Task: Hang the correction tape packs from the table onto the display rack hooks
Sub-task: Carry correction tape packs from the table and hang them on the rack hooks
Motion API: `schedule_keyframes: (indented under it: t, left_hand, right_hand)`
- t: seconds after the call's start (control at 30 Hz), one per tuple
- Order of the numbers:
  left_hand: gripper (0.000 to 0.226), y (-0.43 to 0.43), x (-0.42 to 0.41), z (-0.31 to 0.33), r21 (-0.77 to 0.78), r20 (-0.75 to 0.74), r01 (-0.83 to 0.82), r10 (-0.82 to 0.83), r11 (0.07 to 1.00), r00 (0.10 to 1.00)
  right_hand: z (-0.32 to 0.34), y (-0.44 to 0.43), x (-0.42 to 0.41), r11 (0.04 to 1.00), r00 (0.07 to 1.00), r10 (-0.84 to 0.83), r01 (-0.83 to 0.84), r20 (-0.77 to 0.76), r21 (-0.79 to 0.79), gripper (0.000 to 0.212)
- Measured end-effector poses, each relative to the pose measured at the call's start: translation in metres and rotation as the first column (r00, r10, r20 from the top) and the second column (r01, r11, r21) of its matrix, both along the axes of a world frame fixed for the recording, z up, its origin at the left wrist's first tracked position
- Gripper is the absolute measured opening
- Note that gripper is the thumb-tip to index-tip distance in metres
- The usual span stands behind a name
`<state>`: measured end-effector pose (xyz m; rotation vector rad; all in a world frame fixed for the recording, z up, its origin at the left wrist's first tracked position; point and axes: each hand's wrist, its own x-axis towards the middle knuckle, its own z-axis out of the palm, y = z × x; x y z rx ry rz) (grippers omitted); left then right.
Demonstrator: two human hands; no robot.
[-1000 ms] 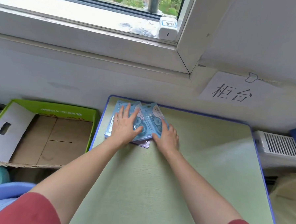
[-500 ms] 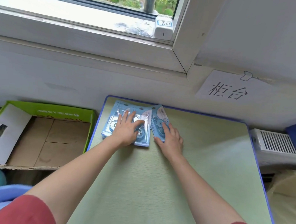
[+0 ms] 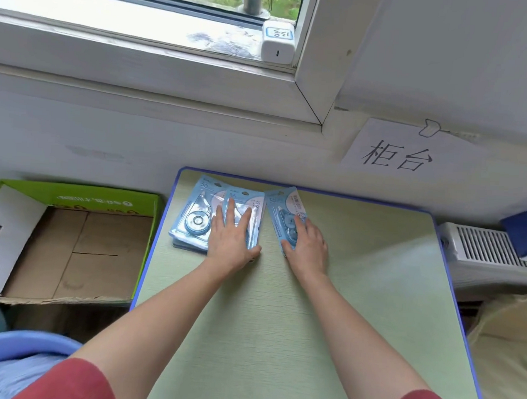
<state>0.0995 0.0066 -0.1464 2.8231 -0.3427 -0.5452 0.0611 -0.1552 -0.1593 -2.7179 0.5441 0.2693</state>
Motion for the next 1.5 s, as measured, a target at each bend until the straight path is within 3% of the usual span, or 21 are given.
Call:
schedule_keyframes:
  t: [0.23,0.43,0.67,0.93,1.23,1.5]
  left_hand:
    - [0.075,-0.008,-0.004,-0.001,-0.020,0.026,-0.046,0.046,0.999,0.999]
    - [0.074,-0.009,-0.003,-0.001,-0.051,0.005,-0.066,0.066,0.997,0.998]
    - [0.074,-0.010,-0.006,0.002,-0.111,0.037,-0.057,0.061,0.992,0.997]
    - [0.074,-0.010,-0.026,0.005,-0.142,0.052,-0.016,0.024,0.990,0.998]
    - [0.075,-0.021,-0.091,0.008,-0.112,0.088,0.014,-0.004,0.994,0.996]
    - [0.077,-0.039,-0.203,0.010,-0.076,0.122,-0.020,0.029,0.997,0.992]
  right_hand:
    - [0.002,-0.004,0.000,0.998,0.998,-0.069,0.069,-0.012,-0.005,0.081]
    - [0.001,0.001,0.001,0.995,0.994,-0.095,0.095,0.057,-0.007,0.070]
    - [0.009,0.000,-0.003,0.995,0.995,-0.100,0.100,-0.003,-0.024,0.074]
    - [0.016,-0.010,-0.039,0.984,0.984,-0.176,0.174,0.033,0.040,0.074]
    - [0.020,-0.030,-0.110,0.985,0.985,-0.164,0.161,0.050,0.054,0.077]
    - [0.023,-0.048,-0.215,0.994,0.993,-0.106,0.106,0.050,-0.003,0.073]
